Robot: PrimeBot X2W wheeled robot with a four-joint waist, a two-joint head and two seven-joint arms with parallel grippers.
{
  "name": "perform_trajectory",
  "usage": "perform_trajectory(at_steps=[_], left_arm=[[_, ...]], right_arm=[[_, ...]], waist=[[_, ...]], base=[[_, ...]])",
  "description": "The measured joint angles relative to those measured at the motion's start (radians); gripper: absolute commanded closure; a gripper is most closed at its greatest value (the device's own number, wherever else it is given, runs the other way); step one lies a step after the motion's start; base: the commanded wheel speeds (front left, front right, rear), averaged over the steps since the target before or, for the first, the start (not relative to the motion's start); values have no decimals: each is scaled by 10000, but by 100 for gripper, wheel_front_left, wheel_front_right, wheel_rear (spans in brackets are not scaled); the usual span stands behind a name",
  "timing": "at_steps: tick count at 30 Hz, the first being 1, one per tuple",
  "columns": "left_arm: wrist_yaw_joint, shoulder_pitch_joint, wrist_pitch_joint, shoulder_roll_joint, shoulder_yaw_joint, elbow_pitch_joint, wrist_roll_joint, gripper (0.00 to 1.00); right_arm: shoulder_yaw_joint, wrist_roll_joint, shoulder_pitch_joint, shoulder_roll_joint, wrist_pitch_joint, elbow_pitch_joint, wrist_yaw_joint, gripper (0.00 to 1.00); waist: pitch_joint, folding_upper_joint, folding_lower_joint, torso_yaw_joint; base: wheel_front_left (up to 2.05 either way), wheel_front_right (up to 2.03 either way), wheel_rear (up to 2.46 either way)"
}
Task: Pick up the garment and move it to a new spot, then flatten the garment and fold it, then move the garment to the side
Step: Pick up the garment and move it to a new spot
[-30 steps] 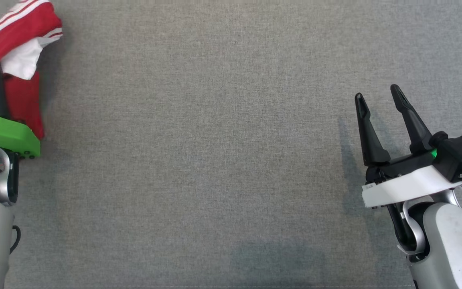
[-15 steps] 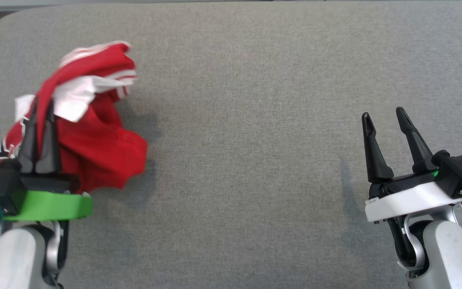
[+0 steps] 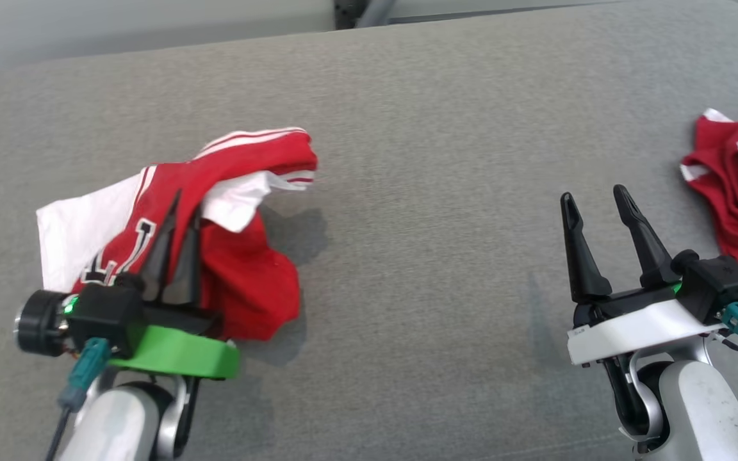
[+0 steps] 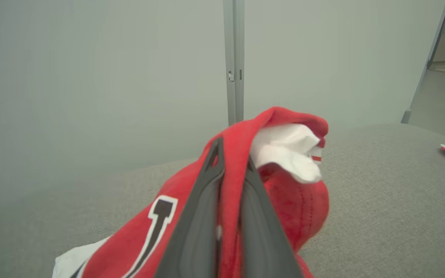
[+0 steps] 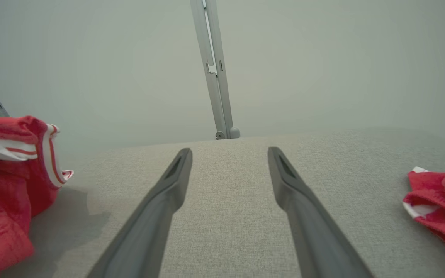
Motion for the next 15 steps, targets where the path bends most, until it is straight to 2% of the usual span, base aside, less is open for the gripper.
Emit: perform_trajectory(at_steps=[6, 15], left_arm=[[-261, -975, 13, -644, -702, 974, 69, 100], [-947, -2492, -109, -1321, -1521, 3298, 242, 100]], right_arm=[[79, 123, -42, 84, -209, 144, 0, 0], [205, 430, -251, 198, -594, 593, 0, 0]], waist=[[119, 0, 0, -992], [643, 0, 0, -2412]], base=[[0, 0, 0], [0, 0, 0]])
